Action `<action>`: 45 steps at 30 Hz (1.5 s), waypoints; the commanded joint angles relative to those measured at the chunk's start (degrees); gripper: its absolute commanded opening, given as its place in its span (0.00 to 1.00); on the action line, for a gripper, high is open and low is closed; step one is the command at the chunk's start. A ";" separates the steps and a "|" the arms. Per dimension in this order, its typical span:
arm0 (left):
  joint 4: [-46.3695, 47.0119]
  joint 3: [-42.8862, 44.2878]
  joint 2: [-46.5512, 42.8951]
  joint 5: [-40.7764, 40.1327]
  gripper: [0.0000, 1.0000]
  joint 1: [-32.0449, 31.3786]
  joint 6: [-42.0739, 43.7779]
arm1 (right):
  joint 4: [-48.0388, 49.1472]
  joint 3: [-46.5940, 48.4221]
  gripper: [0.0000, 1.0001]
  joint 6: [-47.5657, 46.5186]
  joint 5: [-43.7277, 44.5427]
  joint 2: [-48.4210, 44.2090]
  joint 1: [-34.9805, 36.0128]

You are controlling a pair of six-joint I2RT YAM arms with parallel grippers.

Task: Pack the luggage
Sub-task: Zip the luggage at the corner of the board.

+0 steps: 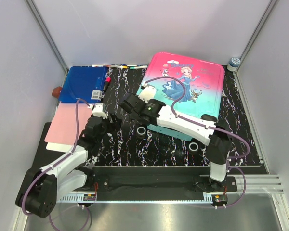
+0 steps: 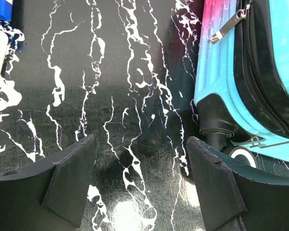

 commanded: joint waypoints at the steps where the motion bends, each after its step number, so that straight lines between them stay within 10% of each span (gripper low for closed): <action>1: 2.05 -0.22 -1.73 -1.77 0.80 -0.23 0.88 | -5.36 4.91 1.00 1.87 4.70 2.57 0.42; 10: 0.56 0.04 -3.05 -2.74 0.81 -0.23 2.10 | -6.78 6.06 0.68 -1.38 4.70 3.72 0.33; 14: 1.52 -0.31 -3.05 -0.72 0.80 -0.32 3.16 | -6.86 5.44 0.21 -4.37 6.02 1.27 0.42; 18: 4.94 -1.54 -3.14 3.85 0.78 -1.46 4.22 | -6.78 3.51 0.00 -7.53 8.04 -2.17 0.33; 35: 29.48 -3.21 10.04 19.94 0.77 -17.54 4.31 | 0.87 -7.21 0.00 -11.05 3.47 -13.25 -1.77; 45: 44.02 -4.87 18.12 7.47 0.80 -23.60 -2.36 | 5.53 -11.60 0.00 -10.44 1.19 -16.67 -2.22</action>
